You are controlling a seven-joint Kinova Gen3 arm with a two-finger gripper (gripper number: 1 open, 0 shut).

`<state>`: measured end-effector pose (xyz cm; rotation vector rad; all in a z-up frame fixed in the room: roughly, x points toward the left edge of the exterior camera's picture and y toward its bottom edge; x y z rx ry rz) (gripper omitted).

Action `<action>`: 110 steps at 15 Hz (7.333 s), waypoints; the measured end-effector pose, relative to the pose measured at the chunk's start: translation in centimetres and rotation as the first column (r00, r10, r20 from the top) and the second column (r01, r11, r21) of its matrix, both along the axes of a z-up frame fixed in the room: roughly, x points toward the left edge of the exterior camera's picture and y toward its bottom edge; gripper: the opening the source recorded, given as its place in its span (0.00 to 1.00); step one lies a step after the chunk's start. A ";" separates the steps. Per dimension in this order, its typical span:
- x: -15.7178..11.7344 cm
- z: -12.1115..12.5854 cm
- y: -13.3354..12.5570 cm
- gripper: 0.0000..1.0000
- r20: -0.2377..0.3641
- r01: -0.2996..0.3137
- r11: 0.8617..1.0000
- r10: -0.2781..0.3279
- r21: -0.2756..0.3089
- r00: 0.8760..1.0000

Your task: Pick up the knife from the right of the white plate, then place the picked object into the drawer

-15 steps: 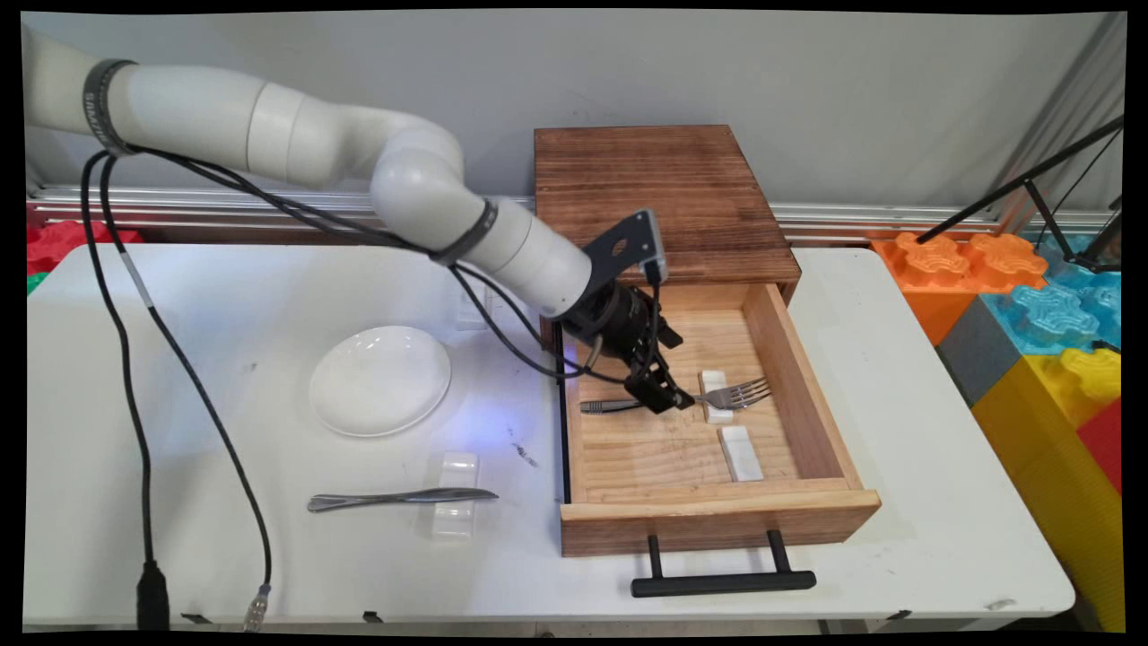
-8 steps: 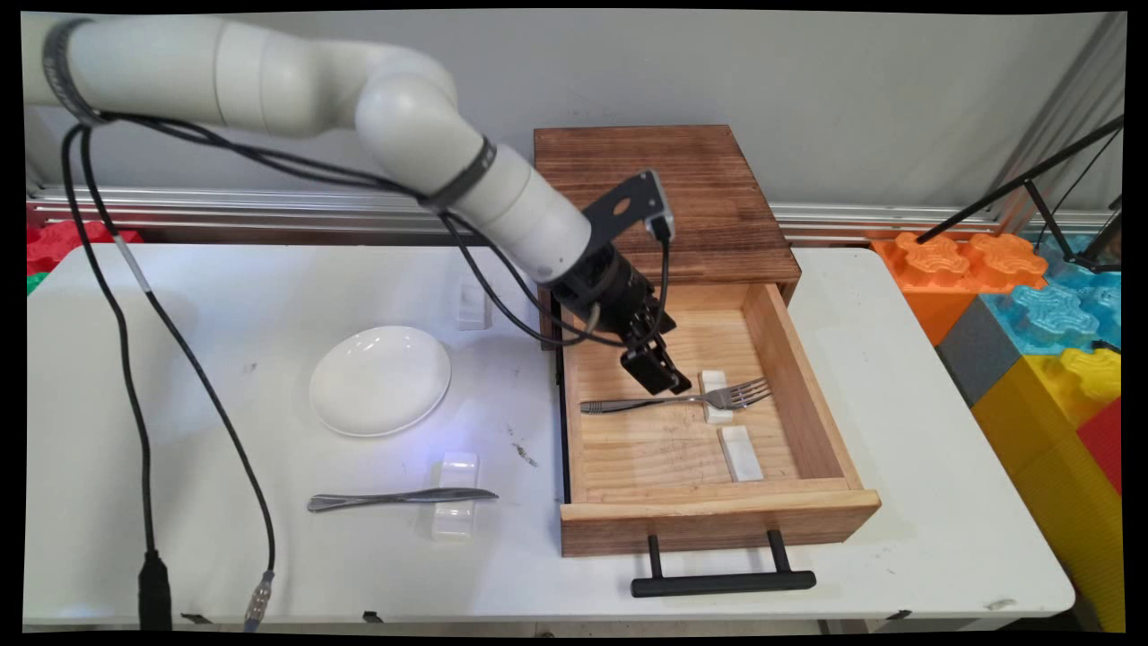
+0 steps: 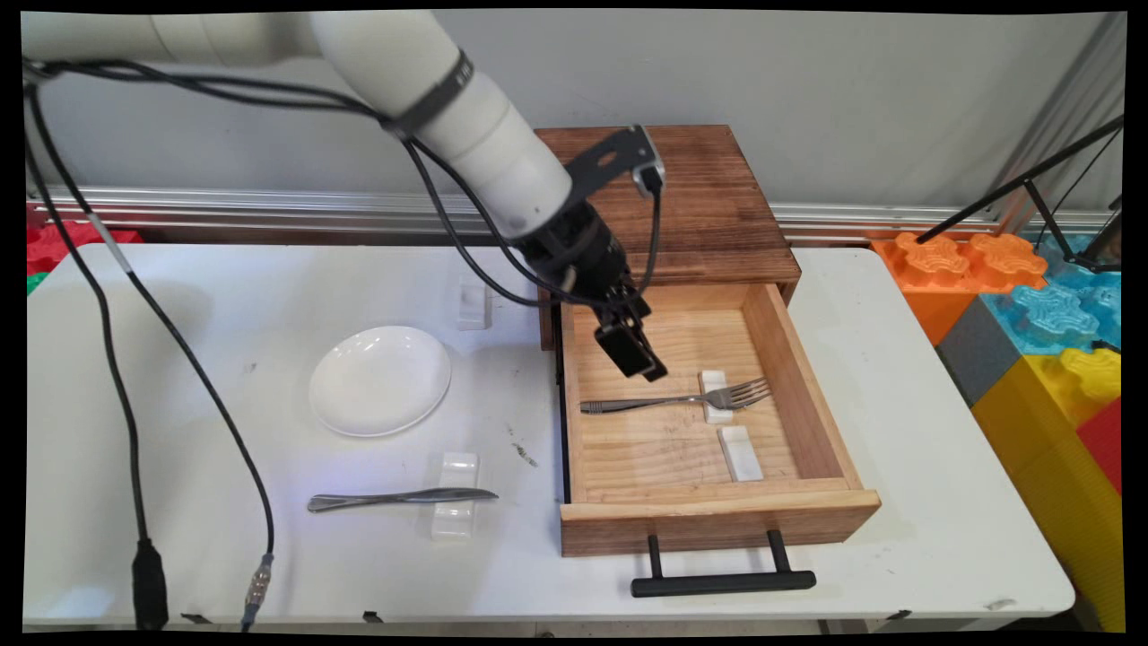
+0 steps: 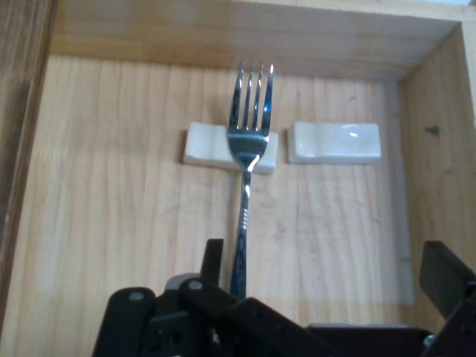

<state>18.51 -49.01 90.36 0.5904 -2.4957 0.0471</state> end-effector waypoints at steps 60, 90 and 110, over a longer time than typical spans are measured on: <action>16.6 -12.2 16.1 1.00 0.256 0.023 1.000 -0.028 0.020 0.966; 16.6 -8.4 15.2 0.00 0.265 -0.009 1.000 0.002 0.028 0.964; 8.4 3.6 10.0 0.00 0.200 -0.008 0.999 0.016 -0.040 0.980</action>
